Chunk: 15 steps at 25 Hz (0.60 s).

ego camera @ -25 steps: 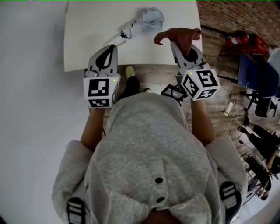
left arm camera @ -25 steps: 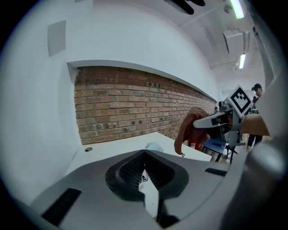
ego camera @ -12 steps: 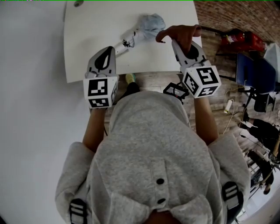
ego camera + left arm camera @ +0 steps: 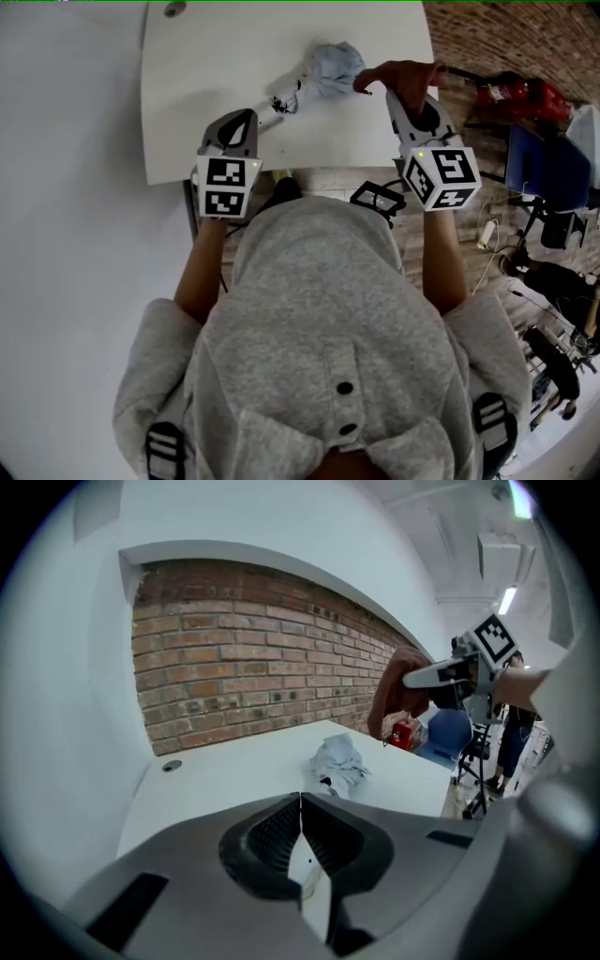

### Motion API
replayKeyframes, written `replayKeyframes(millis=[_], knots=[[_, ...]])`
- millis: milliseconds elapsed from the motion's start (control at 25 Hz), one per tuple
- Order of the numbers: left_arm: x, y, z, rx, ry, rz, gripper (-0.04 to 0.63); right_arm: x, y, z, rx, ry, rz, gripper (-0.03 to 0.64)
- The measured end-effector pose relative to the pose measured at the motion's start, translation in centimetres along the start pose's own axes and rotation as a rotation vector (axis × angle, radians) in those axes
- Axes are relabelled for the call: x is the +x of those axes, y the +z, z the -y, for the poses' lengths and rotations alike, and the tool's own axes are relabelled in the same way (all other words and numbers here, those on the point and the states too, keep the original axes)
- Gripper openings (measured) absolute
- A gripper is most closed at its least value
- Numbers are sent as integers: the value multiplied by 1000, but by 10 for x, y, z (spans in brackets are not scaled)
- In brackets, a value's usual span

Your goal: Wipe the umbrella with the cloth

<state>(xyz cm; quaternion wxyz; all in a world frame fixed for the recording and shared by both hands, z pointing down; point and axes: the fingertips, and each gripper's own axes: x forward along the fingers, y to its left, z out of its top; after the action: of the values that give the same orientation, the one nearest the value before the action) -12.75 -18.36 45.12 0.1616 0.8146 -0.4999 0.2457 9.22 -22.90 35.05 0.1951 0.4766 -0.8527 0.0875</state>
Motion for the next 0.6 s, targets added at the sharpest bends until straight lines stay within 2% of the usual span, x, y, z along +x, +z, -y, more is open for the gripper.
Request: replayKeyframes(millis=[280, 480, 600], knots=[[47, -51, -1, 46, -123, -133, 20, 29, -24, 12, -28, -32, -70, 78], [62, -67, 4, 97, -198, -218, 109, 38, -33, 20, -76, -60, -145, 78], [66, -75, 1, 119, -220, -274, 129, 48, -38, 23, -128, -73, -197, 78]])
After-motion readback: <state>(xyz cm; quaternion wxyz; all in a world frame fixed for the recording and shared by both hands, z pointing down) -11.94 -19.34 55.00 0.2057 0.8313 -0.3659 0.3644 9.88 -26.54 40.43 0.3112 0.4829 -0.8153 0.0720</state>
